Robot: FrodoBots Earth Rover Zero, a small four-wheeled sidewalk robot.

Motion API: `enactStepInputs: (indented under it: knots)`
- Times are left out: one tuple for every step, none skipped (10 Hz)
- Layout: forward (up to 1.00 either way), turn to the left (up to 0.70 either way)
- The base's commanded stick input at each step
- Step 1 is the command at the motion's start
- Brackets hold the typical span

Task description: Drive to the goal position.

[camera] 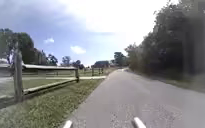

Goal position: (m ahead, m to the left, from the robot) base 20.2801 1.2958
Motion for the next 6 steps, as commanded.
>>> enactStepInputs:
  knots:
    - [0.5, 0.0]
    - [0.5, 0.0]
    - [0.5, 0.0]
    - [0.5, 0.0]
    - [0.5, 0.0]
    - [0.5, 0.0]
